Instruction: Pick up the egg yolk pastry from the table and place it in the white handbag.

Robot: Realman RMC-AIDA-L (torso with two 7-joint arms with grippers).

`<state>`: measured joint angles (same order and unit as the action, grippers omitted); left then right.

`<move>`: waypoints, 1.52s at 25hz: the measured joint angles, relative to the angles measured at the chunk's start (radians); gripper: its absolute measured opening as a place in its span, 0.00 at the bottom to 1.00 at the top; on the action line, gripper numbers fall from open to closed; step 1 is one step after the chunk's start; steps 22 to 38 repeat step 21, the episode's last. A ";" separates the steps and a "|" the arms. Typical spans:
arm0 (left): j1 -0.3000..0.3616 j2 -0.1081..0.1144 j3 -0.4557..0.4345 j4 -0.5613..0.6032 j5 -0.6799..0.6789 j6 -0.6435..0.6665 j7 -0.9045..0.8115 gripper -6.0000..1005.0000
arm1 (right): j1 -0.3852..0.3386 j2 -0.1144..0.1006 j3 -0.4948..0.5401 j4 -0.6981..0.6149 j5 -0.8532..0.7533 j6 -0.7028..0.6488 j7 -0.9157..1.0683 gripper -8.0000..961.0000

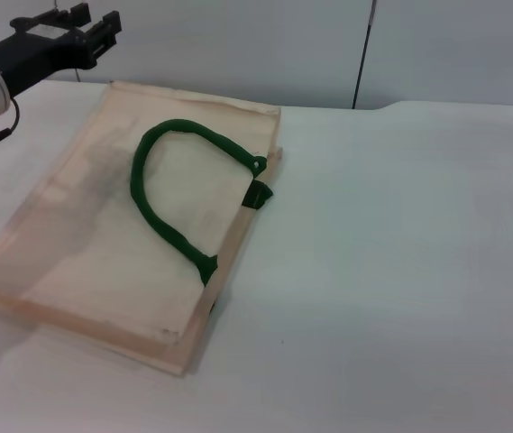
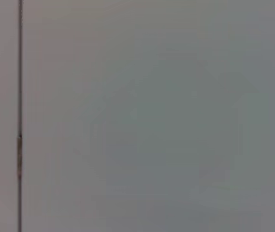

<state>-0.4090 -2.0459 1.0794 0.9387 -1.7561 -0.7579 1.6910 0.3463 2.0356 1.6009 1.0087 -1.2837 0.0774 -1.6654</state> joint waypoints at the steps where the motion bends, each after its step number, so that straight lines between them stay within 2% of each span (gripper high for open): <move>1: 0.002 0.000 0.001 0.000 -0.006 0.000 0.006 0.47 | -0.004 0.000 -0.001 0.005 0.000 -0.008 0.003 0.61; 38: -0.003 0.007 0.016 -0.005 -0.032 -0.016 0.014 0.46 | 0.010 -0.003 -0.005 -0.004 0.002 -0.014 0.010 0.61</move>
